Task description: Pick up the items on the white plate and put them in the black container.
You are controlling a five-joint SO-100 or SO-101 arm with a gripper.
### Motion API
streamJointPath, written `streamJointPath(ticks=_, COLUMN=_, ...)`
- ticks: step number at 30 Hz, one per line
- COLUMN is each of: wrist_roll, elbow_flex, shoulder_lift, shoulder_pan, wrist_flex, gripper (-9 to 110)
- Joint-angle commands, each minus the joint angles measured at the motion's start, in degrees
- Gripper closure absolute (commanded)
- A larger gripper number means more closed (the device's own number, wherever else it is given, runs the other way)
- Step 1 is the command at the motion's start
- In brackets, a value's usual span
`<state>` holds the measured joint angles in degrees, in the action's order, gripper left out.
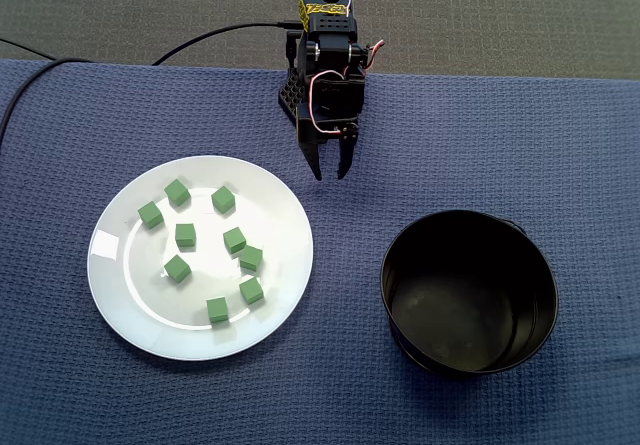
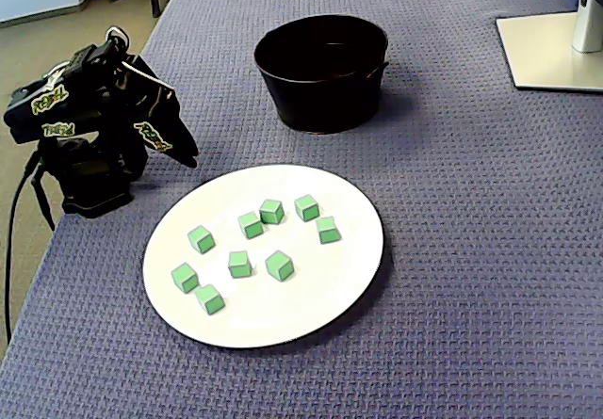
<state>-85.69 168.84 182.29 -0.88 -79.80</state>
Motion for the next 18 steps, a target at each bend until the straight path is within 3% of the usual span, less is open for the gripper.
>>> streamJointPath(ticks=1, wrist_roll=11.7, elbow_flex=-0.6, shoulder_lift=-0.3, shoulder_pan=8.0, wrist_flex=6.7, gripper=86)
streamJointPath(ticks=13, wrist_roll=12.4, elbow_flex=-3.1, shoulder_lift=-0.4, shoulder_pan=10.8, wrist_flex=8.7, gripper=85)
streamJointPath(ticks=18, wrist_roll=18.6, elbow_flex=-20.0, shoulder_lift=-20.2, shoulder_pan=20.0, wrist_flex=14.2, gripper=84)
